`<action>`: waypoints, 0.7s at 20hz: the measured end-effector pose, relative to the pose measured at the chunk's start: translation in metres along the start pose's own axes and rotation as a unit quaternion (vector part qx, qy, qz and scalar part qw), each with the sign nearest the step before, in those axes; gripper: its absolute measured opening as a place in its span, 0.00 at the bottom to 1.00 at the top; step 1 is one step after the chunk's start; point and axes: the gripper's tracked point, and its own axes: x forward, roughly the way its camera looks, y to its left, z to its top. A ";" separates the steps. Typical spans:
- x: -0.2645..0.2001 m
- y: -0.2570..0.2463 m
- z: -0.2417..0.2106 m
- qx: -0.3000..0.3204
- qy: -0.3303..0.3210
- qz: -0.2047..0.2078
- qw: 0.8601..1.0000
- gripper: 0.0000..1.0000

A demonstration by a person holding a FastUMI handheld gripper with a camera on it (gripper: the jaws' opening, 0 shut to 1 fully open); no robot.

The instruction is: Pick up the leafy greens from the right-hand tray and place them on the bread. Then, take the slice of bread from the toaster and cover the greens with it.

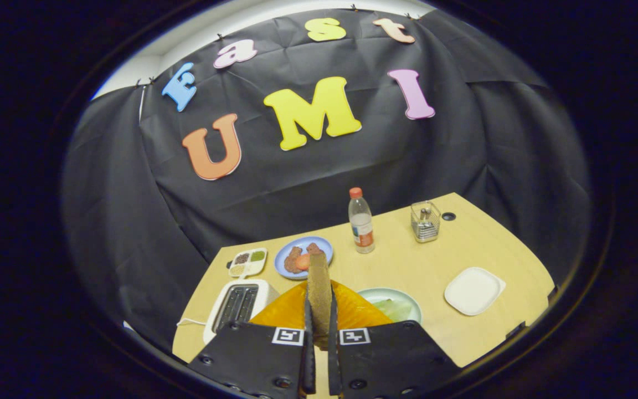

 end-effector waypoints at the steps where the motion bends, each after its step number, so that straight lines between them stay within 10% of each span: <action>1: 0.007 -0.006 -0.008 0.000 0.005 0.001 1.000 0.09; 14: 0.091 -0.041 -0.088 0.045 0.070 0.036 0.996 0.09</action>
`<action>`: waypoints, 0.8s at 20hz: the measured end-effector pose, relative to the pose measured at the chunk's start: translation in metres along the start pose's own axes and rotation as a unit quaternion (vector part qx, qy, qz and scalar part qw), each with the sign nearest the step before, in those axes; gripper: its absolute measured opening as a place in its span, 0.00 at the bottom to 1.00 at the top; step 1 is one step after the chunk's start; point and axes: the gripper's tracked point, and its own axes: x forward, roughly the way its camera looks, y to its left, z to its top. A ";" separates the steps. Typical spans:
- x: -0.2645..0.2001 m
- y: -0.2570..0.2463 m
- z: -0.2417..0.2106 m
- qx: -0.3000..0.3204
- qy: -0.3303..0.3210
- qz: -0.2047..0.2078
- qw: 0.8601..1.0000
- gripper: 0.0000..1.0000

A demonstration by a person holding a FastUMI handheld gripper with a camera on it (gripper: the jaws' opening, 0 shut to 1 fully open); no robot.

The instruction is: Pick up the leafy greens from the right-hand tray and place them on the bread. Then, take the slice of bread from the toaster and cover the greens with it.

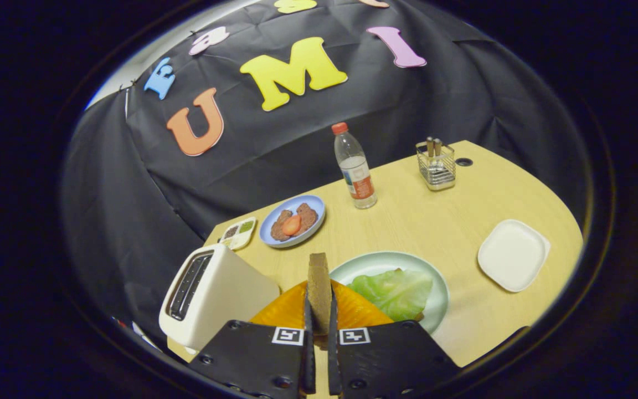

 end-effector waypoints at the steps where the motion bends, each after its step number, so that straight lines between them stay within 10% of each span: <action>1: 0.002 -0.005 0.000 0.001 0.000 0.001 1.000 0.09; 7: 0.012 -0.045 -0.004 -0.028 0.006 -0.012 1.000 0.15; 16: 0.023 -0.101 0.010 -0.076 -0.001 -0.040 0.996 0.56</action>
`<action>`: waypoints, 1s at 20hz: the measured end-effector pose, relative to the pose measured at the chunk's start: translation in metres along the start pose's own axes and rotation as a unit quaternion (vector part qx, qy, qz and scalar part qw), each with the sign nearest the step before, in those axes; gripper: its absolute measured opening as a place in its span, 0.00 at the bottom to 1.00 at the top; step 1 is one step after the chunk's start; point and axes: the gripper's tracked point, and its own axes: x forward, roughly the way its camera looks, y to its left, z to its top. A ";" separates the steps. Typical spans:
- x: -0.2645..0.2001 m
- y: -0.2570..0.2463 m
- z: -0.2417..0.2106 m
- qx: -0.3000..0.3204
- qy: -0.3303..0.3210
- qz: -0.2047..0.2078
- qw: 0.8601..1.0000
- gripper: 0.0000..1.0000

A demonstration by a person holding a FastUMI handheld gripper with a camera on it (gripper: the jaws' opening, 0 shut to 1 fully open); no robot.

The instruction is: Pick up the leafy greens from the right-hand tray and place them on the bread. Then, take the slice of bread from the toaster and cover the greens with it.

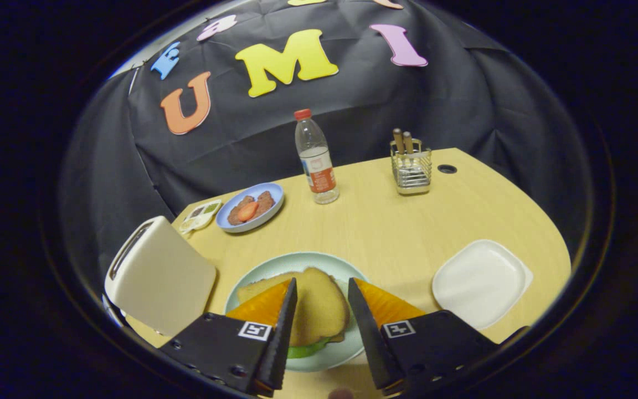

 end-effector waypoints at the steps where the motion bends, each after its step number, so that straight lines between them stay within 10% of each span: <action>1: -0.003 -0.005 0.004 -0.008 -0.006 -0.005 1.000 0.61; 6: -0.090 -0.020 0.081 -0.047 -0.088 -0.014 0.995 0.95; 14: -0.327 0.012 0.191 -0.105 -0.249 -0.005 0.963 0.96; 20: -0.408 0.006 0.214 -0.083 -0.317 -0.033 0.944 0.96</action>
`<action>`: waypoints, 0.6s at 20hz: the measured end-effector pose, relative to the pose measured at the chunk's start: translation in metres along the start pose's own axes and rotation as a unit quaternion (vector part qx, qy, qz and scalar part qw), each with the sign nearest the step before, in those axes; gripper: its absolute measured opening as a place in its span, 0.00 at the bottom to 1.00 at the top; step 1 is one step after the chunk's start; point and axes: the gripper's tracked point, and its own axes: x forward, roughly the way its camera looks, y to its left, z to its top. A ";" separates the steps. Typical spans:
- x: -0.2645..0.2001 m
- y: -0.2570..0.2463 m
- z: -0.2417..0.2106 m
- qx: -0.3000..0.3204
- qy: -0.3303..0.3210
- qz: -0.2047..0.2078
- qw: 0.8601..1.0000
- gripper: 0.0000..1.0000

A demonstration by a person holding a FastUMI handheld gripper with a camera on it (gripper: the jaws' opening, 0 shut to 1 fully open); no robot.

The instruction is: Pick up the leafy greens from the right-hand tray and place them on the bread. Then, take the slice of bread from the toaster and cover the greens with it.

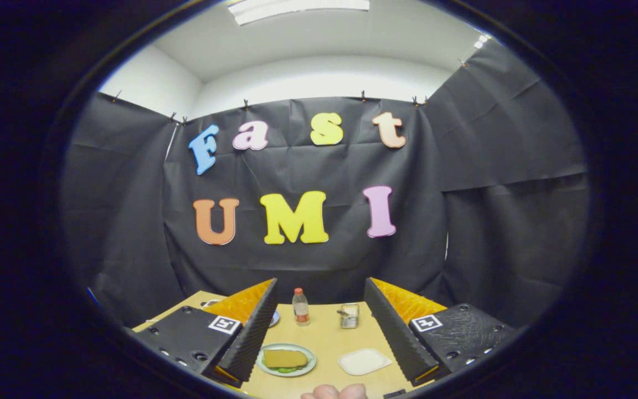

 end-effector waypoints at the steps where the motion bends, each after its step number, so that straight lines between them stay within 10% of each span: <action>1: -0.006 -0.004 0.005 -0.005 -0.005 -0.005 1.000 0.96; 12: -0.025 -0.011 0.017 0.012 -0.026 -0.010 1.000 0.96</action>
